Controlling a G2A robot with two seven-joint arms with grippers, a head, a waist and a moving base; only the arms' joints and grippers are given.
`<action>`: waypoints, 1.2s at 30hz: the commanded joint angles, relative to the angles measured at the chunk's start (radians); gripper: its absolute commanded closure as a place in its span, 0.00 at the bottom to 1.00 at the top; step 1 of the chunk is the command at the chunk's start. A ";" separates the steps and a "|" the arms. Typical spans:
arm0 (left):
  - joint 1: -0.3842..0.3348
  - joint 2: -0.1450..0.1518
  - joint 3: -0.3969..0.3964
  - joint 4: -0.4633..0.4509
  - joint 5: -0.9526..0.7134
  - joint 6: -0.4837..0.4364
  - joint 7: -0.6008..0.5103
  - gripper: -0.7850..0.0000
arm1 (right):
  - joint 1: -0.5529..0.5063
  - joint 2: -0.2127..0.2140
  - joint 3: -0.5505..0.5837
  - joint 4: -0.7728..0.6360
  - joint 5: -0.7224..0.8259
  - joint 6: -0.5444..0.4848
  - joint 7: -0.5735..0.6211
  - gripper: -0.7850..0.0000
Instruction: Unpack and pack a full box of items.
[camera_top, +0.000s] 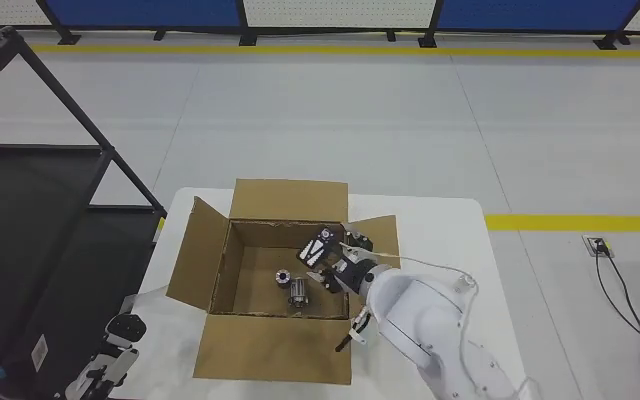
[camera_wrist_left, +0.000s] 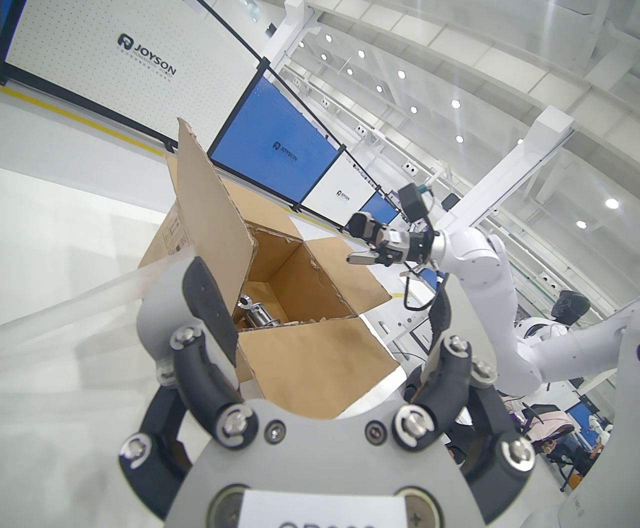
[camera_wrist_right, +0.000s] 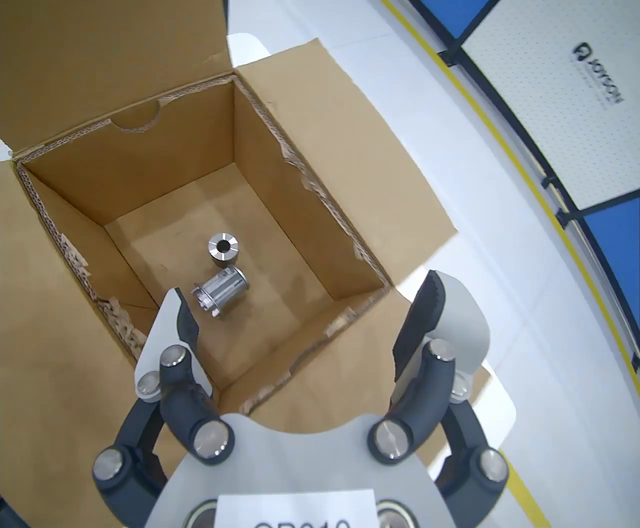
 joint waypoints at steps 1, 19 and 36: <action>0.000 0.000 0.000 0.000 0.000 0.000 0.000 0.00 | -0.093 0.011 0.068 -0.092 -0.043 0.039 0.007 0.00; 0.000 0.000 0.000 0.000 0.000 0.000 0.000 0.00 | -0.486 0.046 0.586 0.011 0.124 0.308 -0.208 0.00; 0.000 0.000 0.000 0.000 0.000 0.000 0.000 0.00 | -0.258 0.057 0.563 0.379 0.176 0.243 -0.261 0.89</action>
